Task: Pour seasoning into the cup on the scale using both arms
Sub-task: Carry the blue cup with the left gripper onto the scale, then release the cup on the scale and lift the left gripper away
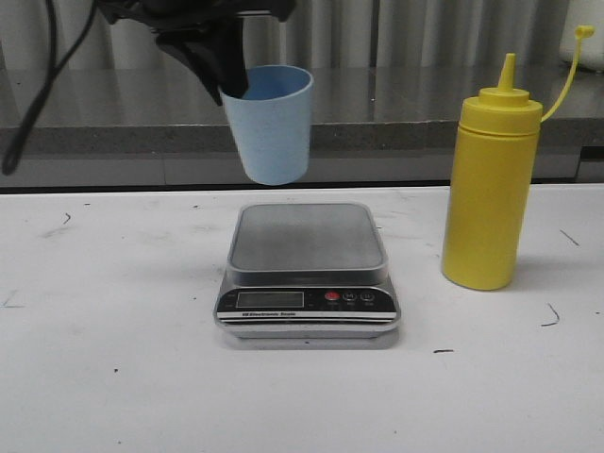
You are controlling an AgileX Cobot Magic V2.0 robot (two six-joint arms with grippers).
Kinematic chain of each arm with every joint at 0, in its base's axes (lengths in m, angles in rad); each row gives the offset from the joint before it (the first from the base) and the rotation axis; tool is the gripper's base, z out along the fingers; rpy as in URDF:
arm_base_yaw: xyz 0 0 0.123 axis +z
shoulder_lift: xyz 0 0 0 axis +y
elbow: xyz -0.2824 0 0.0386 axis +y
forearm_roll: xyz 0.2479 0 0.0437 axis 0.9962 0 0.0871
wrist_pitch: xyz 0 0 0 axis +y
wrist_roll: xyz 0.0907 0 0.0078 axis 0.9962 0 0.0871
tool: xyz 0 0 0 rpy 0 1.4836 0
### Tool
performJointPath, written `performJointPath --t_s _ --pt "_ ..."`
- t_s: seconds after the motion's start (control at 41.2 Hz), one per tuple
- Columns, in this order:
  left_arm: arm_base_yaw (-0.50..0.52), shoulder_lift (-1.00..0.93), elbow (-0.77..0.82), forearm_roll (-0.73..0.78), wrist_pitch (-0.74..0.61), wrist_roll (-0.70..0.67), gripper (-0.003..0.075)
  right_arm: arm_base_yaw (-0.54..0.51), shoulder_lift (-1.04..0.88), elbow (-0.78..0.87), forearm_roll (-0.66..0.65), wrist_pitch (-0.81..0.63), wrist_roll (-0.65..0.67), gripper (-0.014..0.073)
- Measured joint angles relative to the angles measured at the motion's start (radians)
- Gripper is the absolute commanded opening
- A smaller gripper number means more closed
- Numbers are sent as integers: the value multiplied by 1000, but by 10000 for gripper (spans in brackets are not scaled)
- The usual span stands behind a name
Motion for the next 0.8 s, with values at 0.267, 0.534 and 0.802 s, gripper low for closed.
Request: performJointPath --t_s 0.267,0.534,0.802 --pt "-6 152 -99 0 -2 -28 -20 0 0 0 0 0 0 561" --pt "-6 198 -126 -30 8 -28 -19 0 0 0 0 0 0 561" --pt "-6 204 -132 -31 19 -30 277 0 0 0 0 0 0 561"
